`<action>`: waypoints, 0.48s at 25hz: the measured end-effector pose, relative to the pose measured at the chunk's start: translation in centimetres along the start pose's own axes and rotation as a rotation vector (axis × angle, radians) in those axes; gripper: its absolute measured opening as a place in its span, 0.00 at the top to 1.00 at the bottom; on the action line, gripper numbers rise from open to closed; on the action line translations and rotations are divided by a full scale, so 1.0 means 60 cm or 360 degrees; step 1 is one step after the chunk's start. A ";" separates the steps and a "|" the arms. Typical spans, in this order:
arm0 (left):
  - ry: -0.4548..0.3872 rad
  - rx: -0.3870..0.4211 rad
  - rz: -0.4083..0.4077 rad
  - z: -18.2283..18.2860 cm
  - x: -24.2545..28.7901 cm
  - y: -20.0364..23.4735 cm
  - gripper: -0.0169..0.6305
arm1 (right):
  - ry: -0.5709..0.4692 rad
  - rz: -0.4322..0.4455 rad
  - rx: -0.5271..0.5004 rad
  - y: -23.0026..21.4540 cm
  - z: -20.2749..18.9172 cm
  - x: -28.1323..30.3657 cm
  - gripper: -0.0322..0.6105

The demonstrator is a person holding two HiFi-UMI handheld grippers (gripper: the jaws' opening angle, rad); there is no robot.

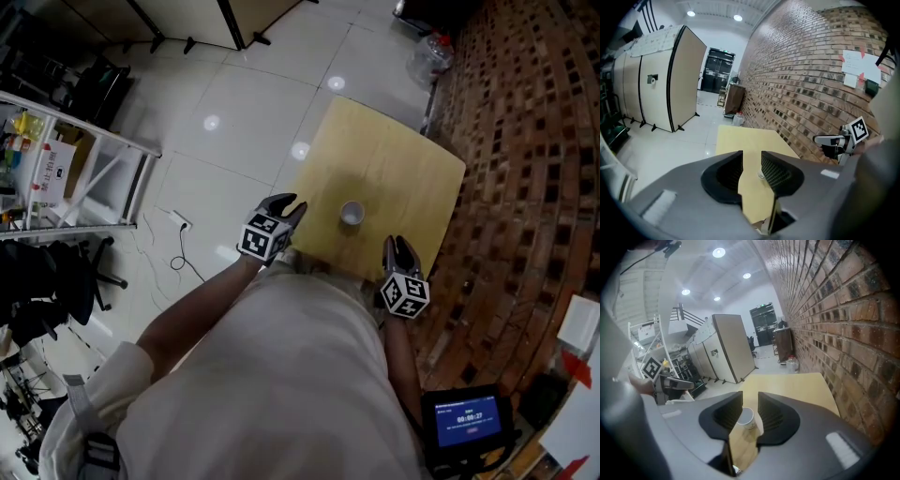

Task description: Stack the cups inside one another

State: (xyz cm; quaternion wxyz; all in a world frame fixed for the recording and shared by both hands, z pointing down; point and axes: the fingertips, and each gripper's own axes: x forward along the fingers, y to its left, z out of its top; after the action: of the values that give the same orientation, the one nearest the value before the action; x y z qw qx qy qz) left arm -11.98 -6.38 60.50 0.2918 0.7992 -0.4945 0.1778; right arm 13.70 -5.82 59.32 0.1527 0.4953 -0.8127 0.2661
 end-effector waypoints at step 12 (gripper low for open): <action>0.0023 -0.0033 0.0022 -0.012 -0.004 0.005 0.85 | 0.0011 0.0028 -0.0001 0.005 -0.001 0.009 0.80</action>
State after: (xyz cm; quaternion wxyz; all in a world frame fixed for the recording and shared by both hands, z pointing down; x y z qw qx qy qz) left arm -12.37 -5.86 60.98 0.3025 0.7914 -0.4996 0.1804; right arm 13.21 -6.09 59.55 0.1534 0.4871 -0.8166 0.2690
